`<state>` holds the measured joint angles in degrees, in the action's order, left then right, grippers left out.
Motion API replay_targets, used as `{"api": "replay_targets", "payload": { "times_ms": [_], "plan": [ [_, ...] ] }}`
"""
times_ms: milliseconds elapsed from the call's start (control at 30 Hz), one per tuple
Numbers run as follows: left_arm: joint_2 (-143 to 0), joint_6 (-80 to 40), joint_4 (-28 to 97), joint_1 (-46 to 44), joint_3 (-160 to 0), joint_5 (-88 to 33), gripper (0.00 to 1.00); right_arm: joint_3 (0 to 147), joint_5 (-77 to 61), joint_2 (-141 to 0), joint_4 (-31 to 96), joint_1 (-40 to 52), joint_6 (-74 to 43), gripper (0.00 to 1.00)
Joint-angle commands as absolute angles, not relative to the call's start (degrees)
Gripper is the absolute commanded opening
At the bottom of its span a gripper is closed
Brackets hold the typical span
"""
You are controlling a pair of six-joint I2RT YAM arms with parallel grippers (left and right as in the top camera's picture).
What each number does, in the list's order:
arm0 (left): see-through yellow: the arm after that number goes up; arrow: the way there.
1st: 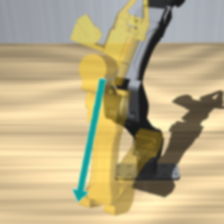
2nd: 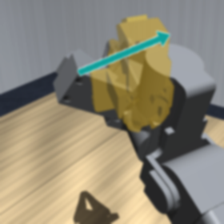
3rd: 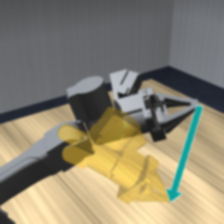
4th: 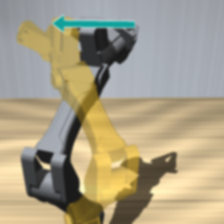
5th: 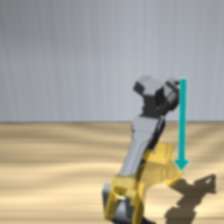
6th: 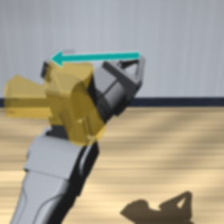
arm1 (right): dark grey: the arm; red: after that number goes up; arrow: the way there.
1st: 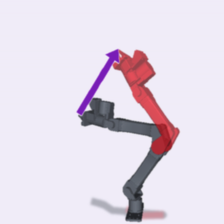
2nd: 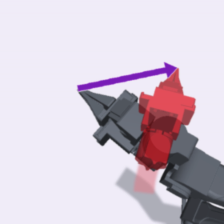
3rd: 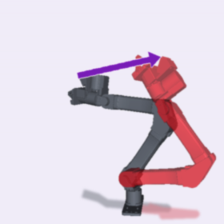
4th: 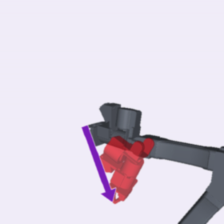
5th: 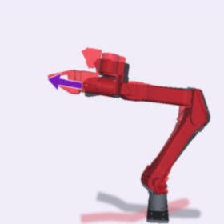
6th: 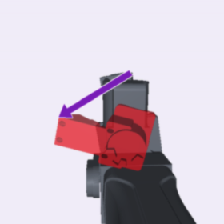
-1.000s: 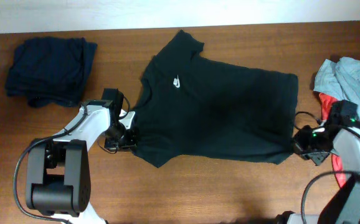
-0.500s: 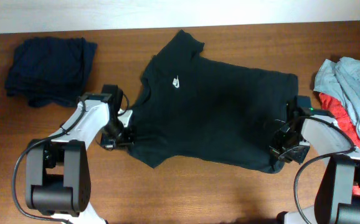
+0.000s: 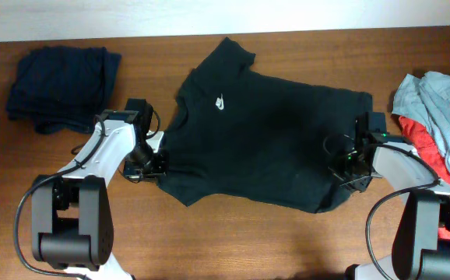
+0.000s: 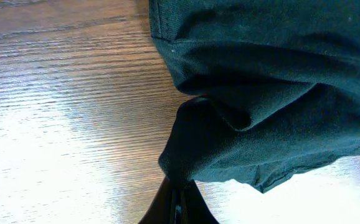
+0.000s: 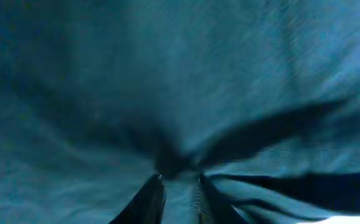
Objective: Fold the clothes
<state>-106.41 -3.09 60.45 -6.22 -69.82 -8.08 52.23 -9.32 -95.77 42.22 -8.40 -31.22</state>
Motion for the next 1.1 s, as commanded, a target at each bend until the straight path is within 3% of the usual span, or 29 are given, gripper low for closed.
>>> {"api": "replay_targets", "payload": {
  "times_ms": [0, 267, 533, 633, 700, 1067],
  "plan": [
    [-106.91, -3.86, 60.51, -5.85, -70.50, -7.18, 0.01, 54.22, -11.11, -96.25, 43.57, -7.88, -33.71, 0.25],
    [-106.91, -3.88, 60.07, -5.85, -70.50, -7.20, 0.01, 55.61, -5.80, -96.25, 45.01, -8.29, -28.86, 0.40],
    [-106.91, -3.88, 59.92, -5.85, -70.50, -7.22, 0.02, 65.34, 1.93, -96.20, 65.34, -12.08, -25.91, 0.46],
    [-106.91, -3.86, 59.86, -5.85, -70.50, -7.22, 0.01, 65.04, -0.67, -96.23, 69.30, -14.46, -25.91, 0.63],
    [-106.91, -3.88, 59.86, -5.85, -70.50, -7.22, 0.02, 63.11, -2.07, -96.23, 69.84, -15.79, -25.89, 0.66],
    [-106.91, -3.88, 59.86, -5.85, -70.50, -7.25, 0.03, 51.79, -9.52, -96.23, 66.50, -17.21, -22.92, 0.64]
  ]
}}
